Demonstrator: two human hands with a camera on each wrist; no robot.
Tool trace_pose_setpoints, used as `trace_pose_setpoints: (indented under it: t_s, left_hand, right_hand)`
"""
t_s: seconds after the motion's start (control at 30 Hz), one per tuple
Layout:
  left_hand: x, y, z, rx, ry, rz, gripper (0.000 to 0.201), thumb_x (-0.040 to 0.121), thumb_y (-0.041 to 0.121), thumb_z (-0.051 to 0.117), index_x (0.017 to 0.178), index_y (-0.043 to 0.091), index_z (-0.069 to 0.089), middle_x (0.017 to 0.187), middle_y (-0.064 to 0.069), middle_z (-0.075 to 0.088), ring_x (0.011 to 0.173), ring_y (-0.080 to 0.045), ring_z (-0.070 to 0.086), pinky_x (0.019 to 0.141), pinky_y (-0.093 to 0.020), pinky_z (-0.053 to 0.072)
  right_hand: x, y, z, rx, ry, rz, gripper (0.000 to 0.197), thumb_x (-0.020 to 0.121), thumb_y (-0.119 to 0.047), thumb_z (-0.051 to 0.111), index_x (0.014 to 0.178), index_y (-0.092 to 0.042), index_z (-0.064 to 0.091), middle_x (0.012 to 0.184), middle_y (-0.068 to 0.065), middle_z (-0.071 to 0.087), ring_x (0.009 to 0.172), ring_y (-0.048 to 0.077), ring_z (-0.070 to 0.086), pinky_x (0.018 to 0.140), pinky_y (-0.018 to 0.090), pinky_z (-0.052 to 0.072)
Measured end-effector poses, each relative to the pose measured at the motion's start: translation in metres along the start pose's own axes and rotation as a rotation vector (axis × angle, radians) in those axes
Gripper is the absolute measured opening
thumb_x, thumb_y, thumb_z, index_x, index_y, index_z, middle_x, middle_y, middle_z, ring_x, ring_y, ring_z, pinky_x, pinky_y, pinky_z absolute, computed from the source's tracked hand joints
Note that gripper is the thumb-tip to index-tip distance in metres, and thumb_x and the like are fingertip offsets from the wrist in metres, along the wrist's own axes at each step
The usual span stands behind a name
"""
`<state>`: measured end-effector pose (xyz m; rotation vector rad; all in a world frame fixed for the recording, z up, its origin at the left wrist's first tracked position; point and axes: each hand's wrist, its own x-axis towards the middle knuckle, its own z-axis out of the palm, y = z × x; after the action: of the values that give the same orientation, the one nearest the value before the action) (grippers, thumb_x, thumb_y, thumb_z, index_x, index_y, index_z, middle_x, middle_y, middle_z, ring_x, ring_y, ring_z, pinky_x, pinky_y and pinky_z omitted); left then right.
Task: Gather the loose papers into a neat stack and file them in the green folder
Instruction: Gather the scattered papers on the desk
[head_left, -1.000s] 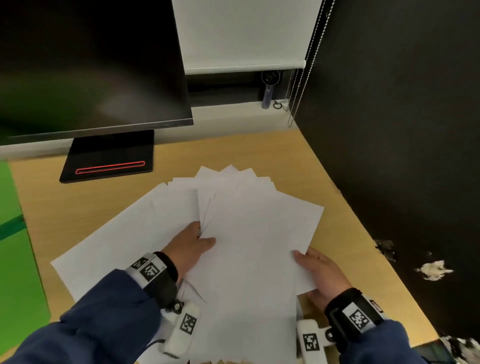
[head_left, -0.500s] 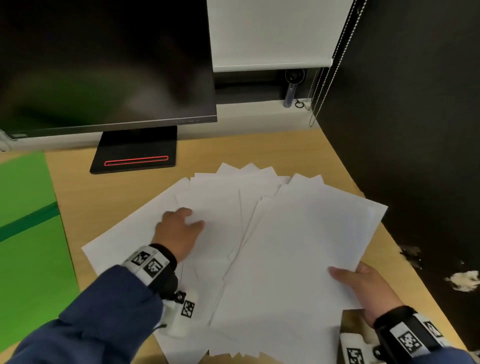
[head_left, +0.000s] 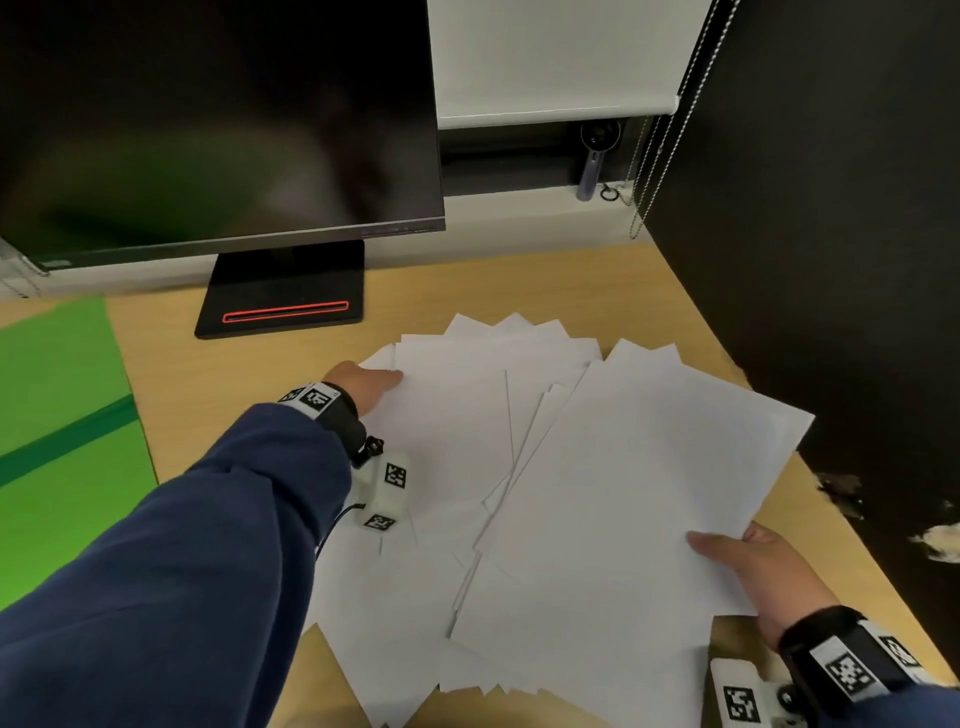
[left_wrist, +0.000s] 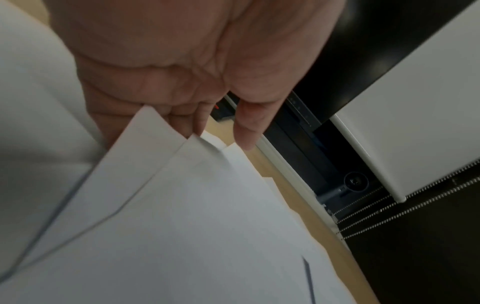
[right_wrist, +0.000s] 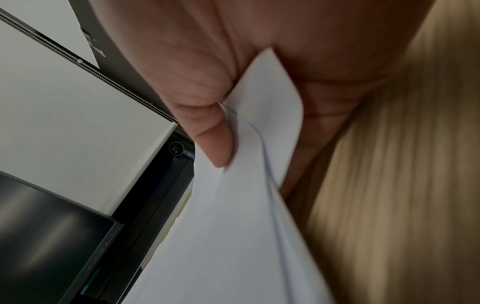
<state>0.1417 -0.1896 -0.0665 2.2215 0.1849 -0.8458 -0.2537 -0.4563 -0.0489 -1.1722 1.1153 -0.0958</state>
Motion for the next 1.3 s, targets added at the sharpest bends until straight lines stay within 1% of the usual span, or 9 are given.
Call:
trace_pose_setpoints:
  t_s: [0.07, 0.2, 0.37, 0.57, 0.7, 0.9, 0.97, 1.1, 1.3]
  left_hand:
    - [-0.003, -0.001, 0.002, -0.248, -0.010, -0.072, 0.087, 0.052, 0.052, 0.083, 0.119, 0.000, 0.062, 0.106, -0.017, 0.074, 0.093, -0.039, 0.072, 0.087, -0.057, 0.056]
    - [-0.074, 0.016, 0.003, -0.532, -0.187, -0.053, 0.047, 0.086, 0.040, 0.072, 0.114, 0.002, 0.068, 0.105, -0.017, 0.076, 0.091, -0.033, 0.071, 0.081, -0.041, 0.054]
    - [-0.107, 0.002, 0.009, -0.564, -0.371, -0.013, 0.025, 0.094, 0.025, 0.064, 0.113, 0.010, 0.070, 0.102, -0.011, 0.078, 0.083, -0.027, 0.076, 0.073, -0.038, 0.059]
    - [-0.116, -0.005, 0.031, -0.233, -0.117, 0.196, 0.033, 0.088, 0.004, 0.069, 0.119, 0.016, 0.067, 0.117, -0.013, 0.071, 0.104, -0.035, 0.068, 0.098, -0.049, 0.053]
    - [-0.130, -0.007, 0.012, -0.336, -0.010, 0.294, 0.031, 0.091, 0.000, 0.061, 0.099, 0.030, 0.066, 0.106, -0.004, 0.073, 0.095, -0.026, 0.069, 0.088, -0.041, 0.056]
    - [-0.146, -0.026, -0.055, -0.593, 0.239, 0.396, 0.020, 0.091, 0.001, 0.063, 0.095, 0.021, 0.065, 0.083, 0.011, 0.072, 0.072, -0.014, 0.065, 0.063, -0.029, 0.047]
    - [-0.146, -0.039, -0.079, -0.655, 0.287, 0.391, 0.016, 0.088, 0.005, 0.067, 0.096, 0.019, 0.066, 0.096, 0.001, 0.074, 0.073, -0.016, 0.070, 0.069, -0.033, 0.052]
    - [-0.154, -0.059, -0.092, -0.809, 0.196, 0.341, 0.043, 0.080, 0.017, 0.074, 0.122, 0.021, 0.066, 0.121, -0.007, 0.072, 0.112, -0.037, 0.067, 0.094, -0.060, 0.048]
    - [-0.177, -0.051, 0.001, -0.691, -0.057, 0.201, 0.040, 0.088, 0.004, 0.068, 0.126, 0.012, 0.061, 0.115, -0.014, 0.073, 0.100, -0.037, 0.070, 0.092, -0.054, 0.053]
  right_hand:
    - [0.001, 0.002, -0.001, 0.012, 0.007, 0.003, 0.022, 0.087, 0.002, 0.066, 0.107, -0.007, 0.070, 0.089, 0.013, 0.080, 0.091, 0.036, 0.071, 0.074, 0.038, 0.053]
    - [0.006, 0.007, -0.003, 0.035, 0.031, 0.013, 0.025, 0.086, 0.000, 0.068, 0.109, -0.007, 0.071, 0.097, 0.016, 0.079, 0.094, 0.038, 0.072, 0.081, 0.042, 0.054]
    - [0.008, 0.006, -0.004, 0.050, 0.027, 0.040, 0.029, 0.085, 0.000, 0.068, 0.113, -0.006, 0.070, 0.100, 0.018, 0.078, 0.099, 0.040, 0.070, 0.087, 0.045, 0.053]
    - [0.003, 0.000, -0.002, 0.075, 0.026, 0.037, 0.024, 0.086, -0.004, 0.069, 0.110, -0.008, 0.069, 0.094, 0.015, 0.080, 0.096, 0.037, 0.071, 0.084, 0.042, 0.054]
    - [-0.002, -0.003, 0.000, 0.107, 0.035, 0.041, 0.021, 0.088, -0.003, 0.067, 0.108, -0.009, 0.067, 0.100, 0.019, 0.077, 0.100, 0.038, 0.068, 0.082, 0.042, 0.053]
    - [-0.010, -0.006, 0.003, 0.134, 0.036, 0.030, 0.020, 0.090, -0.003, 0.065, 0.110, -0.006, 0.067, 0.105, 0.021, 0.073, 0.097, 0.038, 0.068, 0.082, 0.043, 0.053]
    - [-0.014, -0.007, 0.004, 0.147, 0.025, 0.027, 0.016, 0.091, -0.003, 0.064, 0.106, -0.007, 0.067, 0.100, 0.021, 0.075, 0.093, 0.037, 0.068, 0.075, 0.040, 0.052]
    - [-0.016, -0.003, 0.010, 0.187, 0.010, 0.055, 0.023, 0.087, -0.005, 0.069, 0.110, -0.005, 0.068, 0.099, 0.021, 0.077, 0.098, 0.041, 0.070, 0.085, 0.049, 0.055]
    - [-0.011, -0.002, 0.022, 0.243, -0.053, 0.067, 0.035, 0.084, -0.005, 0.069, 0.119, -0.001, 0.066, 0.109, 0.025, 0.074, 0.104, 0.045, 0.069, 0.094, 0.057, 0.052]
